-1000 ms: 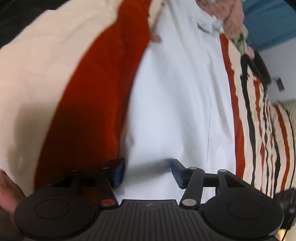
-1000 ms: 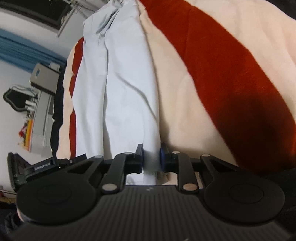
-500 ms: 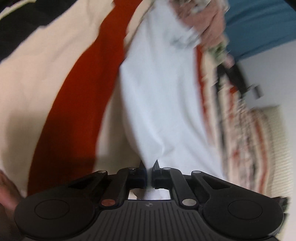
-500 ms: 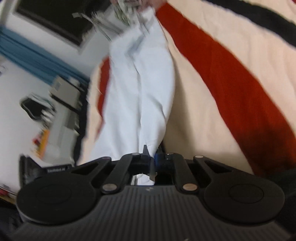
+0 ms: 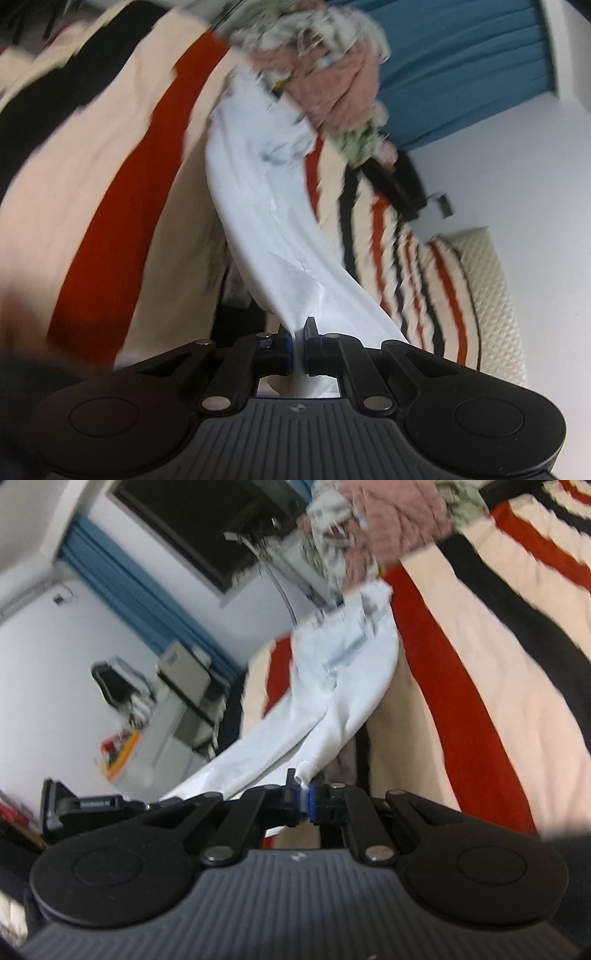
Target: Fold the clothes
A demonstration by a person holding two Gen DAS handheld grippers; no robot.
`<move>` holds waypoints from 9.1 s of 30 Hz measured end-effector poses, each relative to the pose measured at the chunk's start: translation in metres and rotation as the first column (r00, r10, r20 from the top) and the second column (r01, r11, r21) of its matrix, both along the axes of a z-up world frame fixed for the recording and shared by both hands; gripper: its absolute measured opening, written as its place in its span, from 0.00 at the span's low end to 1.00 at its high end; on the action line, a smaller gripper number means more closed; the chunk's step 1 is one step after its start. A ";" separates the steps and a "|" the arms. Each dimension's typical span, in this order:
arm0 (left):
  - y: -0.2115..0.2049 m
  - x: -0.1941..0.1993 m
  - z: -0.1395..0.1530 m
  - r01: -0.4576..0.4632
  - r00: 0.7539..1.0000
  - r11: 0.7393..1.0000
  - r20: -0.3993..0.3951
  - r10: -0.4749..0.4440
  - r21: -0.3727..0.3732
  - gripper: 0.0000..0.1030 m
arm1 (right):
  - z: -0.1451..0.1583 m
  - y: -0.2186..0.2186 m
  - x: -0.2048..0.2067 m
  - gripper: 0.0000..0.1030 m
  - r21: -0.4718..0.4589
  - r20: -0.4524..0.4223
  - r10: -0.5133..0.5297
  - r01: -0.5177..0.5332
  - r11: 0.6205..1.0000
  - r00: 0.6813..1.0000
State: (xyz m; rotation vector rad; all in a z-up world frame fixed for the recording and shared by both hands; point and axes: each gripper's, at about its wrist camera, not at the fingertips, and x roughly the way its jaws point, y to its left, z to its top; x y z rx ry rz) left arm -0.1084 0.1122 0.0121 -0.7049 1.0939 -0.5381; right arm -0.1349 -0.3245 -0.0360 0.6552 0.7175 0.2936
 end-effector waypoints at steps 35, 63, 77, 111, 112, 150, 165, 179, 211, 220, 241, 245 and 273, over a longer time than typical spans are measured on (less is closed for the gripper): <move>-0.125 0.399 -0.156 -0.157 0.923 0.896 0.386 -0.017 0.415 0.09 | -0.150 0.017 0.386 0.10 -0.348 0.143 -0.110 0.154 0.925 0.984; -0.104 0.113 -0.029 -0.310 0.711 0.854 0.698 -0.083 0.418 1.00 | -0.047 0.054 0.148 0.86 -0.396 0.432 -0.089 0.278 0.875 0.897; -0.097 0.141 -0.065 -0.200 0.876 0.911 0.482 0.002 0.361 0.99 | -0.060 0.038 0.160 0.86 -0.325 0.368 -0.161 0.289 0.901 0.916; -0.040 0.186 -0.129 -0.345 0.923 0.933 0.142 0.356 -0.099 0.03 | -0.160 -0.002 0.193 0.07 0.358 -0.099 -0.306 0.321 0.877 0.947; -0.039 0.177 -0.120 -0.342 0.920 0.934 0.165 0.354 -0.102 0.03 | -0.152 -0.003 0.186 0.06 0.355 -0.078 -0.306 0.314 0.881 0.949; -0.088 0.338 -0.084 -0.367 0.868 0.920 0.408 0.285 0.137 0.02 | -0.112 -0.022 0.345 0.05 0.127 0.111 -0.345 0.331 0.935 0.932; -0.092 0.360 -0.113 -0.262 0.867 0.930 0.486 0.109 0.258 0.56 | -0.136 -0.027 0.377 0.83 0.130 0.083 -0.269 0.258 0.958 0.959; -0.097 0.356 -0.130 -0.208 0.868 0.937 0.495 0.044 0.282 0.04 | -0.145 -0.025 0.344 0.07 -0.134 0.079 -0.263 0.271 0.953 0.962; -0.146 0.338 -0.153 -0.202 0.859 0.847 0.504 -0.088 0.492 0.49 | -0.144 0.042 0.373 0.21 -0.437 0.154 -0.083 0.144 0.888 0.984; -0.147 0.283 -0.132 -0.163 0.849 0.826 0.503 -0.161 0.539 0.50 | -0.110 0.048 0.293 0.24 -0.463 0.195 -0.053 0.139 0.876 0.979; -0.086 0.222 -0.141 -0.122 0.984 0.991 0.134 0.114 0.053 0.74 | -0.154 0.000 0.240 0.85 0.334 -0.093 -0.191 0.212 0.918 0.977; -0.068 0.248 -0.182 -0.250 0.968 0.966 -0.023 0.249 -0.068 0.73 | -0.190 -0.007 0.252 0.84 0.463 -0.195 -0.223 0.290 0.837 0.955; -0.047 0.179 -0.132 -0.241 0.957 0.940 0.103 0.271 -0.241 0.19 | -0.125 -0.012 0.175 0.17 0.291 0.140 -0.438 0.386 0.875 0.888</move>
